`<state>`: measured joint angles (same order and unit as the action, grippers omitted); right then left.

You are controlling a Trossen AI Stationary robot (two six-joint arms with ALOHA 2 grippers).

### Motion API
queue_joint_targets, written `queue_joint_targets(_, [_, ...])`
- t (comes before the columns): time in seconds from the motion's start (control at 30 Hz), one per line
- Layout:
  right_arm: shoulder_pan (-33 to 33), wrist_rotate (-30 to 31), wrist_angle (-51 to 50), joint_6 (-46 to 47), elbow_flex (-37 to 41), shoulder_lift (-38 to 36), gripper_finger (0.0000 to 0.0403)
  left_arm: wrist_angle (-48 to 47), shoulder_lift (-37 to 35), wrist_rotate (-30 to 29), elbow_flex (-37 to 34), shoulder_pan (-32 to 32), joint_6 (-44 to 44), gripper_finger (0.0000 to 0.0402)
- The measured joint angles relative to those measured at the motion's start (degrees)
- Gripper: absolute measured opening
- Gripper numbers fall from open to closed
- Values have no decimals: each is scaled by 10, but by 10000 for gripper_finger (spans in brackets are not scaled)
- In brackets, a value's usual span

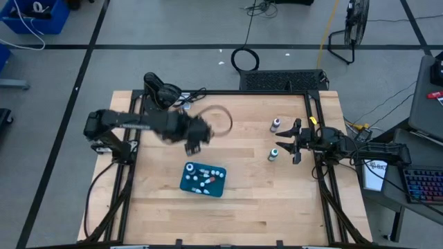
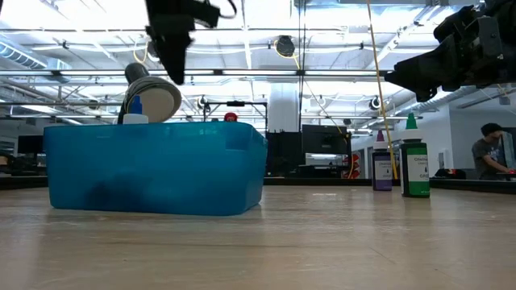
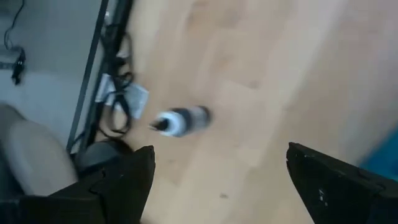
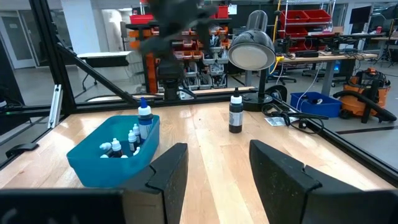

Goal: Pick & Place food coloring
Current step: Put the large black coloring bottle into the blue bin

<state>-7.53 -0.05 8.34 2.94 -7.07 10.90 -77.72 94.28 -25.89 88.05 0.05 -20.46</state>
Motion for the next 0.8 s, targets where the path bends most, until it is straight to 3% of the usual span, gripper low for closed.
queue_joint_targets(0.23, [0,0,0,0,0,0,160,47,0,44,-2,156,98,360])
queue_joint_targets(0.43, [0,0,0,0,0,0,160,113,0,148,-31,251,141,360])
queue_joint_targets(0.53, [0,0,0,0,0,0,160,128,0,195,-54,279,143,360])
queue_joint_targets(0.8, [0,0,0,0,0,0,160,158,-1,196,-132,288,124,360])
